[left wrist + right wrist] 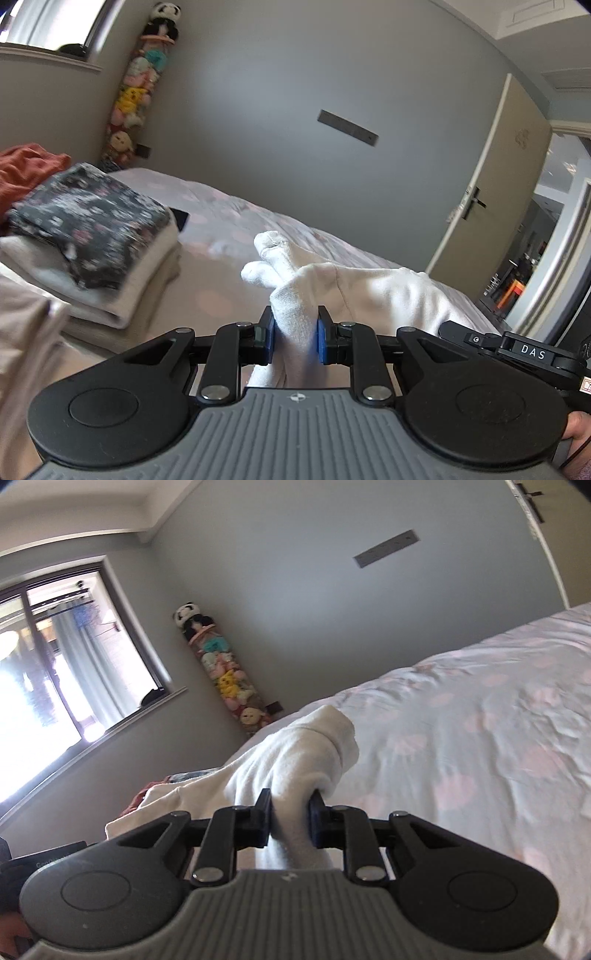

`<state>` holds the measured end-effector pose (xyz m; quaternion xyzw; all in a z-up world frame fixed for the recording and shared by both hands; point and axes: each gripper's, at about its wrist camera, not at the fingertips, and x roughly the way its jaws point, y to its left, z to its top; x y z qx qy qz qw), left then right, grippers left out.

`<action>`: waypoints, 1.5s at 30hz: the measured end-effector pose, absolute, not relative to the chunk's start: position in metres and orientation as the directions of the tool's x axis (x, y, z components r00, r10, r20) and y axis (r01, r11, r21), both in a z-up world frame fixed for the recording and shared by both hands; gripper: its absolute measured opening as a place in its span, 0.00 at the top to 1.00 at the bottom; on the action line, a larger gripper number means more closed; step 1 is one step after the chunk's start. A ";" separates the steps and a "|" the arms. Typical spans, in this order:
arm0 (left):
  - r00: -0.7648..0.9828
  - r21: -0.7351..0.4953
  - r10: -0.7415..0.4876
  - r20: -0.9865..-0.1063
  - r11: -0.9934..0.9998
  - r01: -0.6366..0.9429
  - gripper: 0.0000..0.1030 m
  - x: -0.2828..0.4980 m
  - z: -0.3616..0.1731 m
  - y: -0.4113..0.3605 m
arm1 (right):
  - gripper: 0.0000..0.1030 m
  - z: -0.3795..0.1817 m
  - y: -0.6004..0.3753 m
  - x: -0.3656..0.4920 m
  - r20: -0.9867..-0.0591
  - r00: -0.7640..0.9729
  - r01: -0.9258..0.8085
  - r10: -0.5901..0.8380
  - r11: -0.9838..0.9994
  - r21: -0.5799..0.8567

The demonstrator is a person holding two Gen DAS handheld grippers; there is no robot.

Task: Fold clothes
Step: 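Lift the folded white top and carry it to the clothes stack with both grippers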

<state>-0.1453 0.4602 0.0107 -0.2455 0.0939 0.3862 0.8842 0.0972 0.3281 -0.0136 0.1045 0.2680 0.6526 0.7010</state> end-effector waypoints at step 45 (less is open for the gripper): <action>0.038 -0.253 0.713 -0.700 -0.199 -0.947 0.82 -0.424 0.013 0.507 | 0.78 0.004 0.687 -0.269 -0.542 -0.728 -0.648 0.420 -0.680 0.344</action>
